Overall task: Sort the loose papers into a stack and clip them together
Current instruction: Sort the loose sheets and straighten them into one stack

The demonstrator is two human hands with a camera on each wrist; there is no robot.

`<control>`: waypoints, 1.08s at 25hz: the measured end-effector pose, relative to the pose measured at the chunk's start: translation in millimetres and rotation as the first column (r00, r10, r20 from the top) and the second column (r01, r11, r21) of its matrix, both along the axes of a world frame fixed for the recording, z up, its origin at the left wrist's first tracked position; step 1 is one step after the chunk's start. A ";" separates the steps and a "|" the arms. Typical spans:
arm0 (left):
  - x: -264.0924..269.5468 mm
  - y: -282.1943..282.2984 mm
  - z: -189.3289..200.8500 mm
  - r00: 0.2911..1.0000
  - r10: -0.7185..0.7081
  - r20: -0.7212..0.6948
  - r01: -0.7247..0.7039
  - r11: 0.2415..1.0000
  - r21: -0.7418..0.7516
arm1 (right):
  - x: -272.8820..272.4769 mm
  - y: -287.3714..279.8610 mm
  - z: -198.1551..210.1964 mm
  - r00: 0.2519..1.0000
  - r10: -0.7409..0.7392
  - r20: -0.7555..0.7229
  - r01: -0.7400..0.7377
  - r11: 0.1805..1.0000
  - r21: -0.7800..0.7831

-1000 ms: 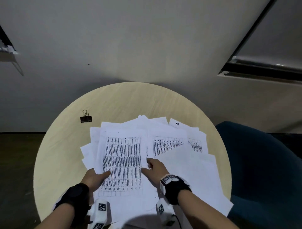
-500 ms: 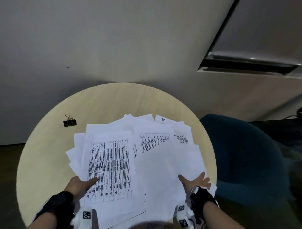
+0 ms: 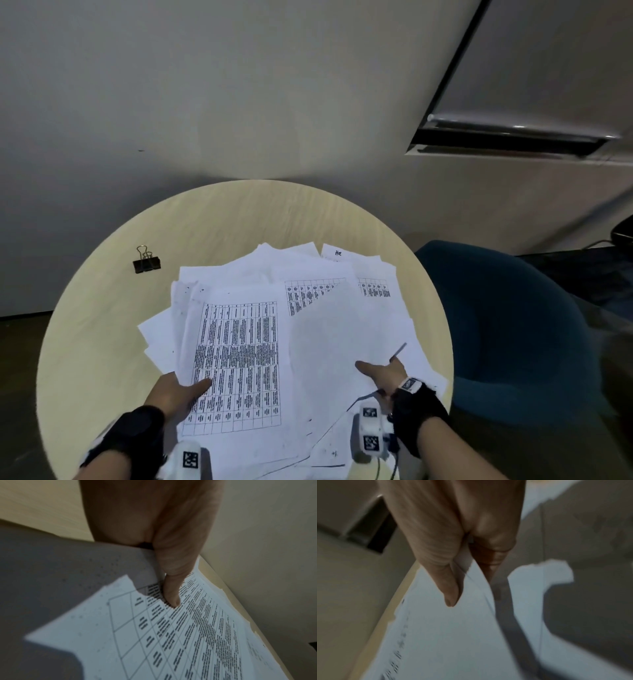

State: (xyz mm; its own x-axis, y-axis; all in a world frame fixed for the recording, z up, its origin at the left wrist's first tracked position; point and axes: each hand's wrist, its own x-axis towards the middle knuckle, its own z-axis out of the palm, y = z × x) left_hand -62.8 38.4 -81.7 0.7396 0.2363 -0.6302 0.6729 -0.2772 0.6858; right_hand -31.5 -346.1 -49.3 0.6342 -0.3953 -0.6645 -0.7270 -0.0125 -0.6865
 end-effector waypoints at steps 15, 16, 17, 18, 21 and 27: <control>1.0 8.0 0.0 1.000 0.020 0.024 -0.019 0.999 -0.039 | 33.9 -46.6 55.5 0.969 0.202 0.145 -0.044 0.716 -0.697; 1.6 8.5 -1.2 1.000 0.010 0.025 -0.009 0.999 -0.035 | 34.4 -42.5 53.3 0.967 0.218 0.134 -0.084 0.763 -0.641; 1.6 9.1 -1.3 1.000 0.000 0.026 0.001 0.999 -0.034 | 34.7 -38.7 50.8 0.961 0.256 0.101 -0.151 0.797 -0.585; 1.2 9.0 -1.0 1.000 -0.004 0.026 0.005 0.999 -0.036 | 34.5 -36.0 47.6 0.953 0.299 0.052 -0.225 0.811 -0.539; -1.9 11.2 0.0 0.999 0.036 0.009 -0.035 0.997 -0.074 | 31.7 -32.8 34.1 0.914 0.388 -0.116 -0.388 0.757 -0.527; -4.5 10.1 11.1 0.994 0.087 0.064 -0.079 0.990 -0.114 | 17.5 -29.4 39.8 0.895 0.383 -0.228 -0.417 0.541 -0.730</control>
